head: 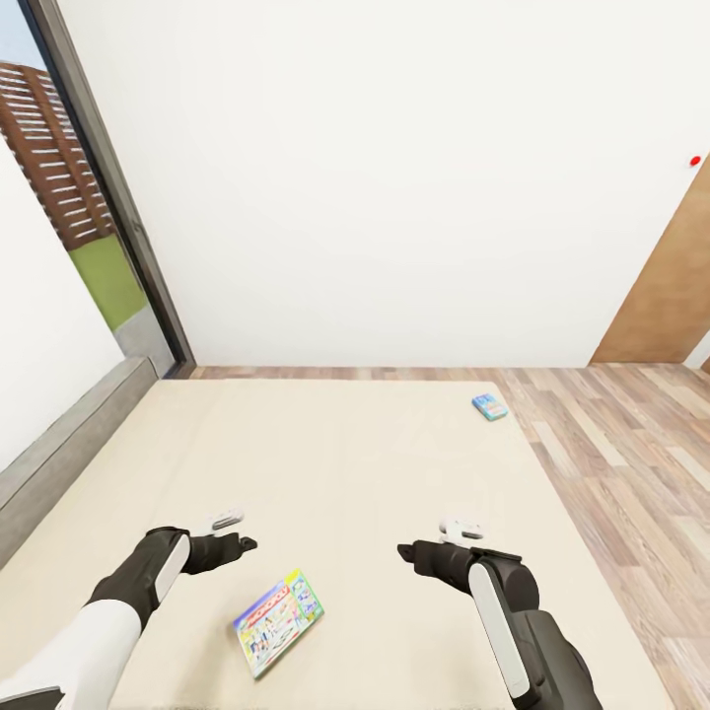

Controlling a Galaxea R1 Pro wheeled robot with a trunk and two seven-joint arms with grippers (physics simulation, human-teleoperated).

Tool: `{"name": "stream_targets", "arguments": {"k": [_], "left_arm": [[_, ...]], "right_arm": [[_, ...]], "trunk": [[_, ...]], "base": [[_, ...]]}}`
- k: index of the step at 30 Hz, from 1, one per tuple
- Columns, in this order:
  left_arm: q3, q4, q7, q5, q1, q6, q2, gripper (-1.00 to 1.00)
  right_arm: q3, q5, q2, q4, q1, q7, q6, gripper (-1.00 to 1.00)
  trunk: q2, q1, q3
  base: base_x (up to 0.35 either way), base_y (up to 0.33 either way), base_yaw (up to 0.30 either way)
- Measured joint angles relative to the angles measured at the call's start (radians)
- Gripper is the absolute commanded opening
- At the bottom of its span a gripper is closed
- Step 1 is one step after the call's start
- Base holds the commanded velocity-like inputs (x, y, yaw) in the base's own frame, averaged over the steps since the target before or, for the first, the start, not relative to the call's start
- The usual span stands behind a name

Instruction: Put all the toys in the child's room - the three board games (two on the bed and one on the table), the two jigsaw puzzles on the table, and the tennis ball on the table - inside the toy box on the table in the child's room.

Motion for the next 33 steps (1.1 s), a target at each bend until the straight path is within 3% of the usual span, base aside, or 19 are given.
{"name": "stream_targets", "arguments": {"k": [7,17,29,33], "left_arm": [[-0.001,0.004,0.007,-0.003,0.000,-0.010,-0.004,1.00],[-0.003,0.011,0.009,-0.006,0.000,-0.090,-0.005,1.00],[-0.004,0.011,0.008,-0.006,0.000,-0.097,-0.003,1.00],[-0.002,0.011,0.007,-0.006,0.000,-0.097,-0.002,1.00]], "right_arm": [[0.001,-0.001,0.001,-0.037,0.004,0.000,0.040,1.00],[0.006,-0.001,0.003,-0.105,0.034,0.001,0.066,1.00],[0.005,-0.001,0.003,-0.110,0.035,0.004,0.088,1.00],[0.003,-0.018,0.001,-0.131,0.036,0.022,0.093,1.00]], "trunk": [[0.000,0.000,-0.012],[0.000,0.000,-0.028],[0.000,0.000,-0.048],[0.000,0.000,-0.054]], "base": [[0.000,0.000,0.000],[0.000,0.000,0.000],[0.000,0.000,0.000],[0.000,0.000,0.000]]}}
